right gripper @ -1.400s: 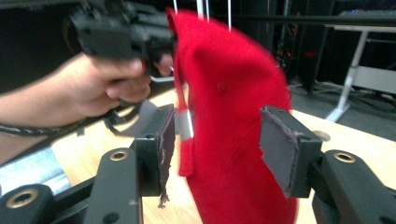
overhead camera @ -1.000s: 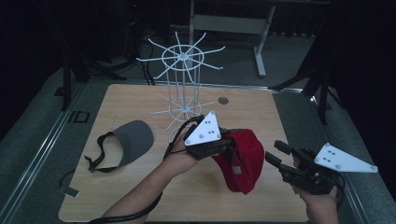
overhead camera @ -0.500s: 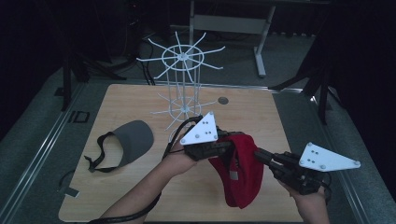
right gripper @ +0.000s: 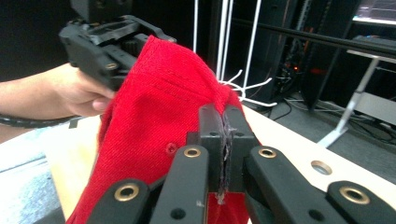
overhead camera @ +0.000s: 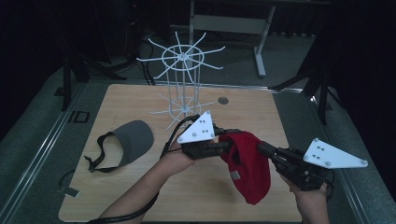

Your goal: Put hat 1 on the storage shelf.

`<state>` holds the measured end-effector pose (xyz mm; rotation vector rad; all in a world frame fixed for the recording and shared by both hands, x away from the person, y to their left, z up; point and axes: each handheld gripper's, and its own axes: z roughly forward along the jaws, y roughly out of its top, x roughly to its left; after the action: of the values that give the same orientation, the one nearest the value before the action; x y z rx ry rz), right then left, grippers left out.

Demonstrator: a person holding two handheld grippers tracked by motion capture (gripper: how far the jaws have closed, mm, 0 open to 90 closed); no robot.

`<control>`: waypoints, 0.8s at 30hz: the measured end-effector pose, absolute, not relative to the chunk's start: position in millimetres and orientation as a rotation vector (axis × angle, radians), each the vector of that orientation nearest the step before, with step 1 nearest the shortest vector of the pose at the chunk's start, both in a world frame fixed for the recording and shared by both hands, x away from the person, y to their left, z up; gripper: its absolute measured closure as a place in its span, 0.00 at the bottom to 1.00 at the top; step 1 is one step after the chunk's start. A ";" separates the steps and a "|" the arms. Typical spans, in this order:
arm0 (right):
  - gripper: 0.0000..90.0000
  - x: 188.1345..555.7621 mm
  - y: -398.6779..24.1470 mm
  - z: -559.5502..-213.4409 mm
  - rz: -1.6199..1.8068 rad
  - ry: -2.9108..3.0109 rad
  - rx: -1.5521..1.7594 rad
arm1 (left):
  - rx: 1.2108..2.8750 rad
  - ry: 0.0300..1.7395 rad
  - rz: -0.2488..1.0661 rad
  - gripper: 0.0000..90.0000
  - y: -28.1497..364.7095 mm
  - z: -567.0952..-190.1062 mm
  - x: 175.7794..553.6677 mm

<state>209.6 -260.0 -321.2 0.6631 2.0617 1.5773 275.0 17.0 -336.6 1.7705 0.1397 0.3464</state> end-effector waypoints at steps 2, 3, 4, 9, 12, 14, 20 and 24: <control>0.98 209.5 -261.4 -320.1 1.578 2.055 0.668 | 1.768 0.165 0.360 0.70 21.1 -335.5 274.0; 0.98 209.6 -262.2 -319.5 1.575 2.050 0.680 | 1.766 0.169 0.360 0.67 22.8 -335.5 273.6; 0.98 209.9 -262.7 -319.1 1.573 2.051 0.681 | 1.762 0.174 0.381 0.66 25.8 -335.6 273.0; 0.98 212.1 -262.5 -317.2 1.571 2.043 0.696 | 1.763 0.211 0.392 0.58 34.7 -339.2 271.6; 0.98 213.5 -261.3 -316.7 1.560 2.040 0.705 | 1.756 0.224 0.410 0.55 41.9 -340.6 268.0; 0.98 214.0 -261.5 -316.5 1.558 2.031 0.713 | 1.752 0.240 0.420 0.54 47.8 -341.5 266.9; 0.98 212.1 -264.9 -311.2 1.577 2.008 0.715 | 1.736 0.320 0.466 0.55 66.3 -346.8 264.0; 0.98 212.7 -266.4 -306.8 1.571 1.995 0.721 | 1.697 0.385 0.477 0.55 80.6 -349.7 264.3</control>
<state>212.7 -266.4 -306.8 0.7209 1.9950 1.5710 264.3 80.6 -349.7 1.6966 0.3848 0.4767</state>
